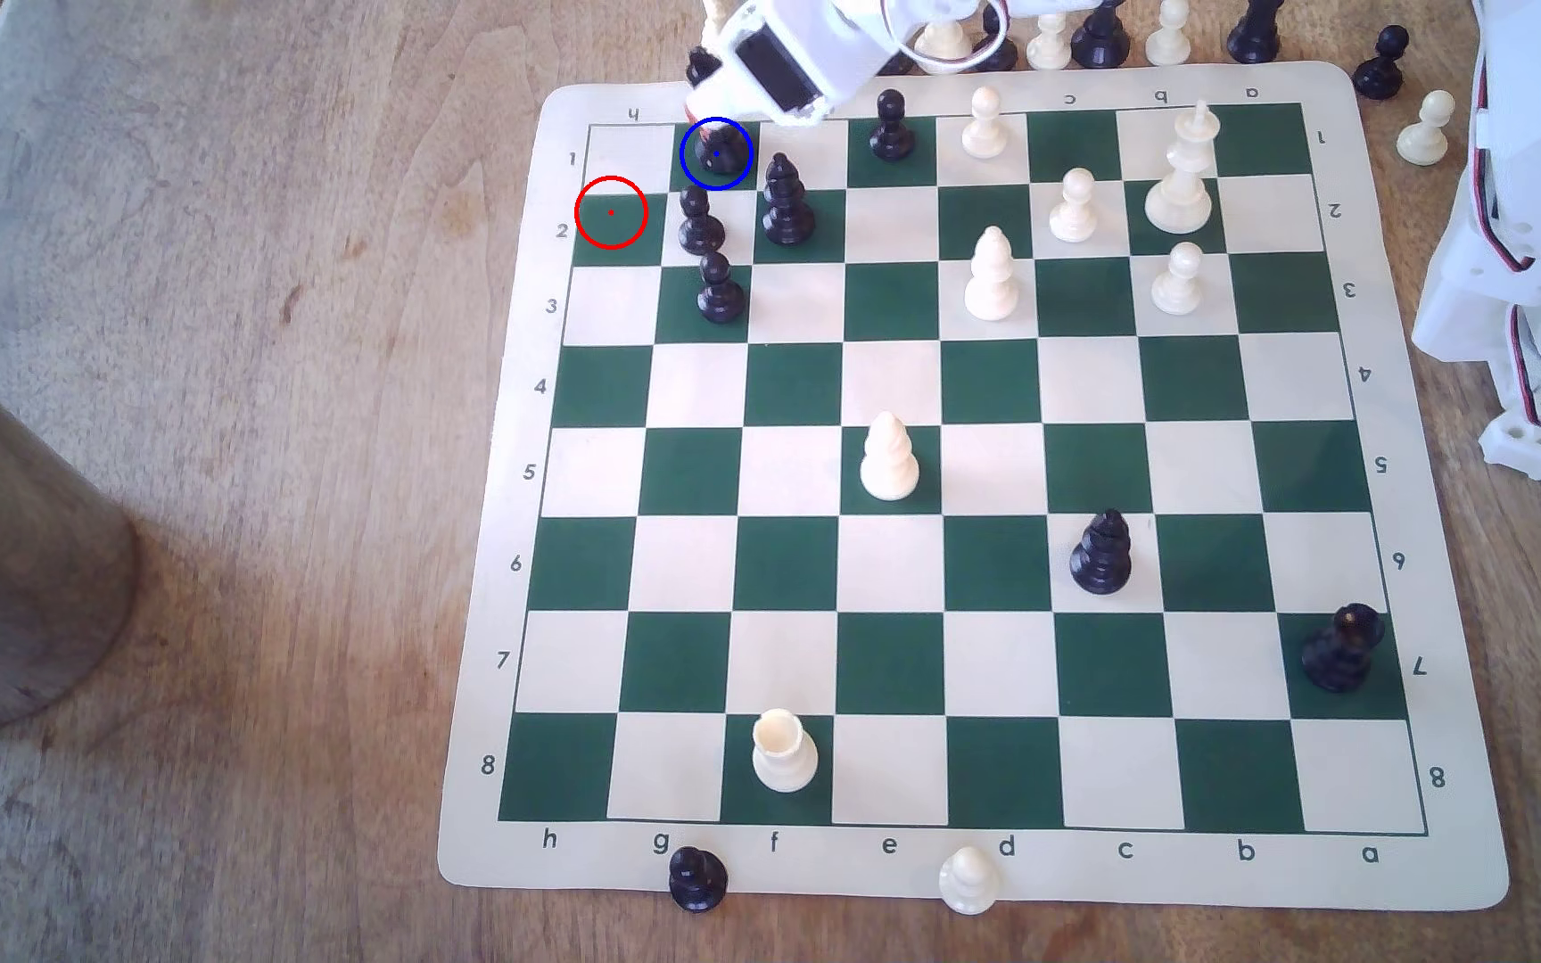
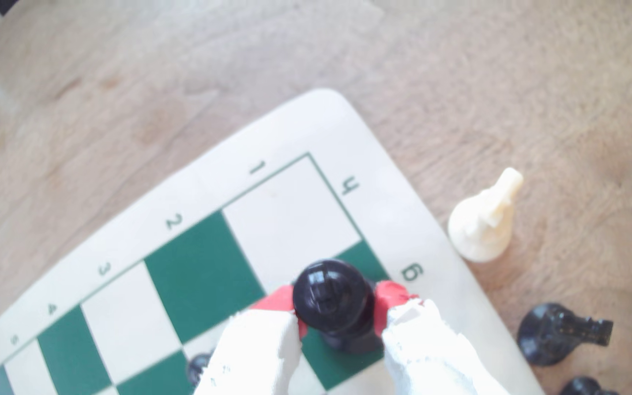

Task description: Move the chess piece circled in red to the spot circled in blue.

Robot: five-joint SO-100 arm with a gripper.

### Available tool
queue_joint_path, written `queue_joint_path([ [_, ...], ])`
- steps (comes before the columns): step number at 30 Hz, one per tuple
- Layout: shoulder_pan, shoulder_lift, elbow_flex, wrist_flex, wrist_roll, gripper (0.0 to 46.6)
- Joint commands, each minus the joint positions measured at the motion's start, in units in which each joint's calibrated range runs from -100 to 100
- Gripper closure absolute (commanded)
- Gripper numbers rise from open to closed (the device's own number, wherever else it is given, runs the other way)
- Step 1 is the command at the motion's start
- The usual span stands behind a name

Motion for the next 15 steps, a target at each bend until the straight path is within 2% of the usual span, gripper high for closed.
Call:
queue_joint_path([
  [1,-0.6,-0.9,-7.0,-1.4,-0.2,46.4],
  [15,-0.2,0.2,-7.4,0.9,0.5,44.5],
])
